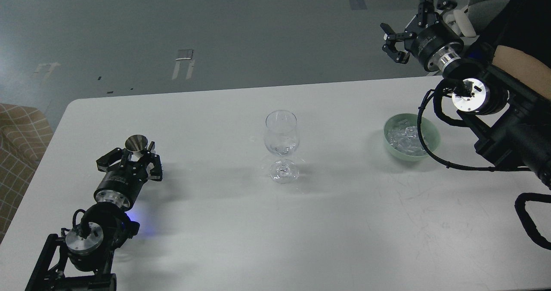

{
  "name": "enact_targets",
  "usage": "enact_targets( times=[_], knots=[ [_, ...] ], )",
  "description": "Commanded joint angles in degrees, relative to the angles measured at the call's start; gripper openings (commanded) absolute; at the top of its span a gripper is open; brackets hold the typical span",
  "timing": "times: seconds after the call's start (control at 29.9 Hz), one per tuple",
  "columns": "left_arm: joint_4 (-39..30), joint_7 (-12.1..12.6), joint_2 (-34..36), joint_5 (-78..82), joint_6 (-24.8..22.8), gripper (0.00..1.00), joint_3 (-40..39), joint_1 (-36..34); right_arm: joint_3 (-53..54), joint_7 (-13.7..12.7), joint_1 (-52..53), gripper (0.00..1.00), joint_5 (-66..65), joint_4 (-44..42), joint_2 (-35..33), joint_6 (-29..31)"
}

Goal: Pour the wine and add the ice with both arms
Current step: 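Lower the jigger back onto the table with the left gripper, then open the left gripper to release the jigger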

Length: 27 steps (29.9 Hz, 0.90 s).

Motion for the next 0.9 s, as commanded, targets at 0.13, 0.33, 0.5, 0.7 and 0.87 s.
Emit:
enact_targets(
  times=[0.13, 0.33, 0.5, 0.7, 0.87],
  knots=[
    [0.0, 0.09, 0.17, 0.0, 0.17, 0.56, 0.0, 0.0, 0.0, 0.0, 0.02, 1.0, 0.01, 0.09, -0.15, -0.04],
    [0.0, 0.18, 0.35, 0.0, 0.43, 0.64, 0.09, 0.09, 0.0, 0.0, -0.07, 1.0, 0.01, 0.09, -0.15, -0.04],
    [-0.09, 0.27, 0.53, 0.0, 0.43, 0.83, 0.09, 0.18, 0.09, 0.0, 0.02, 1.0, 0.01, 0.09, -0.15, -0.04],
    [-0.53, 0.36, 1.4, 0.0, 0.43, 0.96, 0.0, 0.7, 0.0, 0.0, -0.07, 1.0, 0.01, 0.09, -0.24, -0.04],
    [-1.23, 0.62, 2.37, -0.08, 0.26, 0.96, 0.0, 1.5, 0.09, 0.0, -0.07, 1.0, 0.01, 0.09, -0.24, -0.04]
  ],
)
